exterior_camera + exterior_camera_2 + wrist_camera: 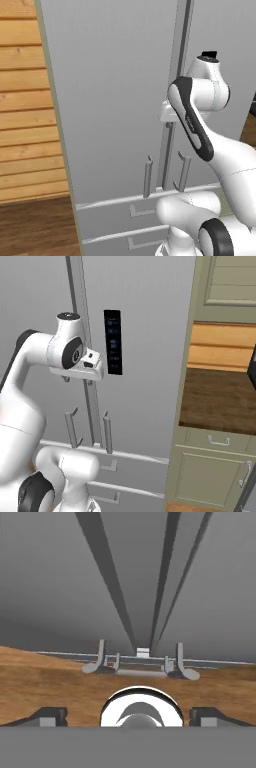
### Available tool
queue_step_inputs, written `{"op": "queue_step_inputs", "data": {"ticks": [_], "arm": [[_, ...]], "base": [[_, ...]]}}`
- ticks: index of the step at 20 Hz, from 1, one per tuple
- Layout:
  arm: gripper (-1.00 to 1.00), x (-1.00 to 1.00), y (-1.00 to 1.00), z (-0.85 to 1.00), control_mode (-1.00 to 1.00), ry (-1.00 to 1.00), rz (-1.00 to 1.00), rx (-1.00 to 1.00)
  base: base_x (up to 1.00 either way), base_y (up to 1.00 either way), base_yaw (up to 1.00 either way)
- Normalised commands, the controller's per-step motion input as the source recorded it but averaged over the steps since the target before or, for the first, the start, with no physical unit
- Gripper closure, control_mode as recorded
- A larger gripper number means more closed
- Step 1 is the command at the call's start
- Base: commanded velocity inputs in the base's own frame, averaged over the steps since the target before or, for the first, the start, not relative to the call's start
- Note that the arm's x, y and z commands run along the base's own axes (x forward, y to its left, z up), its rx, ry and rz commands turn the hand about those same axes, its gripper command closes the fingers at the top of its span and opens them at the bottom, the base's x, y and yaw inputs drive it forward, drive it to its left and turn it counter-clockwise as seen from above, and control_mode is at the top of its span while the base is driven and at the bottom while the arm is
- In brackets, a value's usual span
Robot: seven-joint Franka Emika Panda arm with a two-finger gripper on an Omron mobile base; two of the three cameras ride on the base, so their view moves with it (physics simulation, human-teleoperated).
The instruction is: Take the strawberry from the fridge and place it on top of the pancake, located on the dining counter.
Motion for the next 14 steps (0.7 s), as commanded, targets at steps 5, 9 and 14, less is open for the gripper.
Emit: {"op": "queue_step_inputs", "data": {"ticks": [5,9,14], "arm": [[-1.00,-0.45,-0.01,0.00,-1.00,0.00,0.00,0.00],[-1.00,0.00,0.00,0.00,1.00,0.00,0.00,0.00],[-1.00,0.00,0.00,0.00,1.00,0.00,0.00,0.00]], "base": [[0.00,0.00,0.00],[0.04,-0.11,0.00],[-0.33,-0.01,0.00]]}}
